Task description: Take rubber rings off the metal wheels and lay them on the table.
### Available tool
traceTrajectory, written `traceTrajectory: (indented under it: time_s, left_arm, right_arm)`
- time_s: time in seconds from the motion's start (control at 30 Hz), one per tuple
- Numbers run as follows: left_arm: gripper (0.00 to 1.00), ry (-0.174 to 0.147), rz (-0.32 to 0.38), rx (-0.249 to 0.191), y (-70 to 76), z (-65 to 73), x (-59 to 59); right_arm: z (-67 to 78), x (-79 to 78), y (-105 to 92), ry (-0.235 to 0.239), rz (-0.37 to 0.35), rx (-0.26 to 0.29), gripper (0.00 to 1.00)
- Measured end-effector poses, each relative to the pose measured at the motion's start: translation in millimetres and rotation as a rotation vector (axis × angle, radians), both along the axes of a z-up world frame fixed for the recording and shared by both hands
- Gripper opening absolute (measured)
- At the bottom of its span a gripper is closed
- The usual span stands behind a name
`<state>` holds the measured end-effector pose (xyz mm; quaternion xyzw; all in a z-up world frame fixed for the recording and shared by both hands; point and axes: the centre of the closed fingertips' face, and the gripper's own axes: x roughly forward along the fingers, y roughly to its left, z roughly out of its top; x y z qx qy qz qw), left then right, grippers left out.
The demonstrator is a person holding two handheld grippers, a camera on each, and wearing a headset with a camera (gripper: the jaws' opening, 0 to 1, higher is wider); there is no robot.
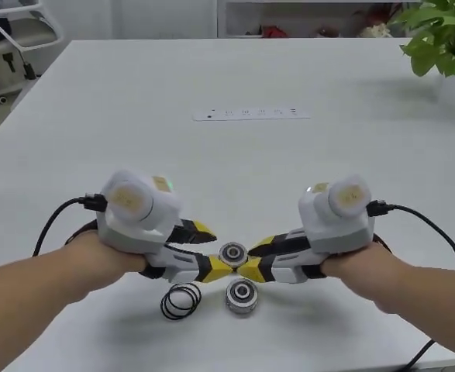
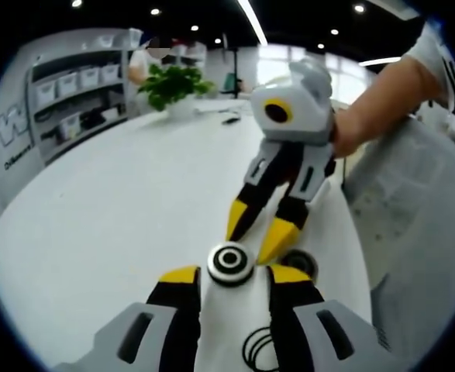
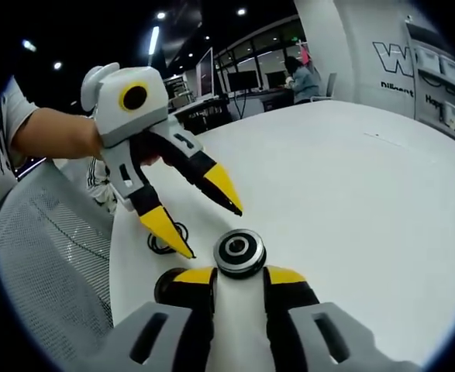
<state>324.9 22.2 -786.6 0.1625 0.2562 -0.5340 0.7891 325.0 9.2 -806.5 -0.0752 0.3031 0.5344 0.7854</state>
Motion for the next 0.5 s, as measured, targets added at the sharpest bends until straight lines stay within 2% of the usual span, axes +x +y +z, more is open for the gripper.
traceTrajectory:
  time_s: [0.5]
  left_arm:
    - [0.19,0.003,-0.004,0.014,-14.9,-6.8,3.1]
  right_arm:
    - [-3.3,-0.4,-0.6,-0.016,-0.002,-0.008,0.17]
